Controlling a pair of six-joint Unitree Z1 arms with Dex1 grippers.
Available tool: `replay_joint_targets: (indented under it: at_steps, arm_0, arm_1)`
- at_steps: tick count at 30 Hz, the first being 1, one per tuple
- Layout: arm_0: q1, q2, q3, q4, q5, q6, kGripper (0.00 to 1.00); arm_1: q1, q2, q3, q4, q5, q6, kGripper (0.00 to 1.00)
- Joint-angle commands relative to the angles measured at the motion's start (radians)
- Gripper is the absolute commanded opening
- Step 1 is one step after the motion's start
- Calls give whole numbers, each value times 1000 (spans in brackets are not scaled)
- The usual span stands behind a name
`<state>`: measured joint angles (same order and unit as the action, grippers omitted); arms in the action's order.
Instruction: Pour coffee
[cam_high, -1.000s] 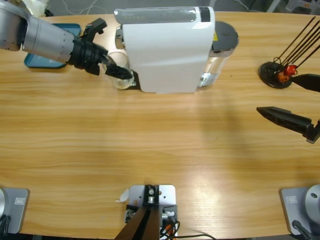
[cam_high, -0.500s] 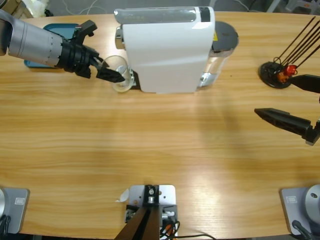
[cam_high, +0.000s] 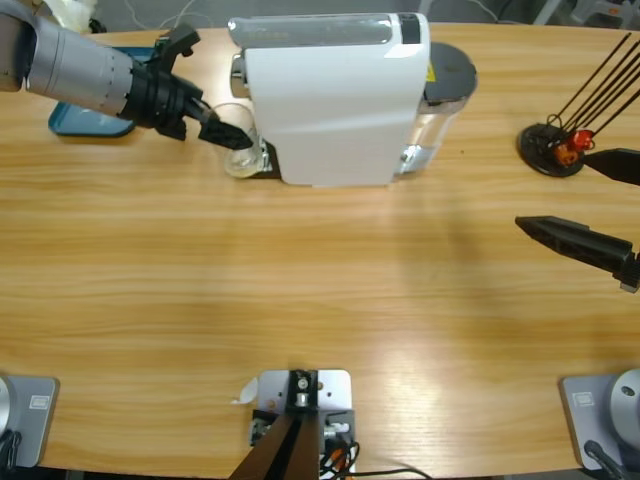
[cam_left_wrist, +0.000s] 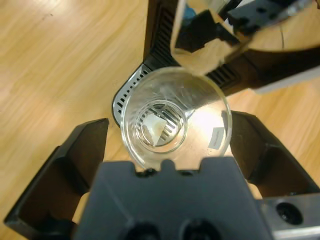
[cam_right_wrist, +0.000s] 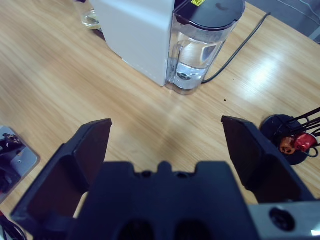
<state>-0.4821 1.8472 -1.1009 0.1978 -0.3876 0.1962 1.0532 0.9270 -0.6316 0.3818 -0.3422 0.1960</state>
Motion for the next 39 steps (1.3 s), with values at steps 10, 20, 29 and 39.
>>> replay_joint_targets:
  at_steps: [10,20,29,39]
  arm_0:
    - [11,60,-33,73,4,11,996]
    - [28,-51,-35,148,-63,11,996]
    - [57,-185,-36,290,-31,18,996]
    - [163,-198,113,275,-11,-86,996]
  arm_1:
    - [-16,-23,40,-11,27,-18,987]
    - [-16,-14,40,-15,43,-24,1000]
    - [-15,-14,40,-17,56,-26,1000]
    - [-15,-25,46,-21,57,-27,1000]
